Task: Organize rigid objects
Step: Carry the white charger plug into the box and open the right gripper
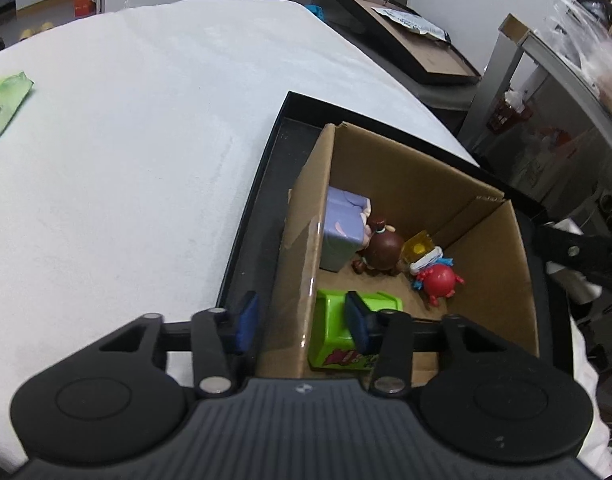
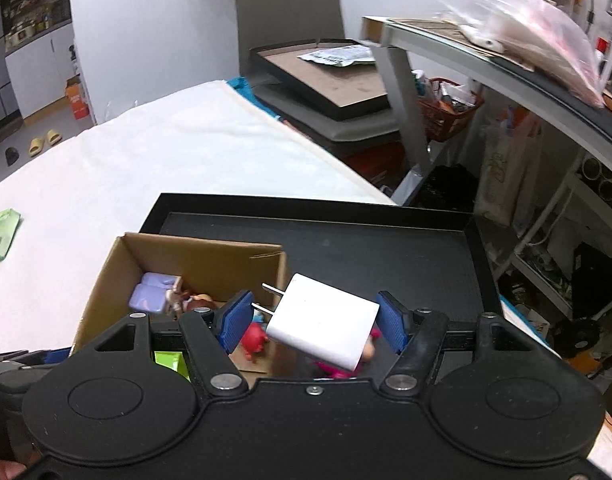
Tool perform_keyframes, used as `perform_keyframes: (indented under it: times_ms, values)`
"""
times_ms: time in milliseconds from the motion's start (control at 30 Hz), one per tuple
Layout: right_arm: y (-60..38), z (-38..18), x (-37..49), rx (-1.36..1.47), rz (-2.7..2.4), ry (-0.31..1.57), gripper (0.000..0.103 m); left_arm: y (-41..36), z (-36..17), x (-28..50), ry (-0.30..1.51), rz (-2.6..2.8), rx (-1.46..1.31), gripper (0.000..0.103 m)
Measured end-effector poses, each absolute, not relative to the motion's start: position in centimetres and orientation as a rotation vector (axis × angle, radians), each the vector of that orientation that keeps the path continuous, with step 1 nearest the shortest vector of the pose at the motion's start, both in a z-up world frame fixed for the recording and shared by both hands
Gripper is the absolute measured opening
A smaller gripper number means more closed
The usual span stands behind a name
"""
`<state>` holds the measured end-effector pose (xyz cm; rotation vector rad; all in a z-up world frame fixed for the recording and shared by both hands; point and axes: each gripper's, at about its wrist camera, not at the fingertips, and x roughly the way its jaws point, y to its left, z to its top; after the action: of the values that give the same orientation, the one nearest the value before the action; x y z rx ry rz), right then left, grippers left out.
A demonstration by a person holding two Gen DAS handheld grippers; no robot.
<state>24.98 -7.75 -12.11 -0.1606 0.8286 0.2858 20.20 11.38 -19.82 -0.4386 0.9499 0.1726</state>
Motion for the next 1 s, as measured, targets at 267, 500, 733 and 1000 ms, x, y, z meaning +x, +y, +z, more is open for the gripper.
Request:
perform_keyframes:
  times_ms: [267, 500, 733, 1000]
  values:
    - [-5.2, -12.4, 25.0, -0.195, 0.32, 0.833, 0.065, 12.1, -19.9, 20.1, 0.931, 0.175, -0.465, 0.021]
    - [-2.8, -12.7, 25.1, -0.212, 0.363, 0.838, 0.065, 12.8, -20.2, 20.1, 0.936, 0.171, -0.516, 0.021]
    - [-1.0, -12.9, 25.1, -0.205, 0.418, 0.86, 0.065, 13.4, -20.2, 20.1, 0.942, 0.152, -0.545, 0.022]
    - [-1.1, -11.9, 25.3, -0.075, 0.464, 0.87, 0.077, 13.7, -20.3, 20.0, 0.944, 0.141, -0.556, 0.023]
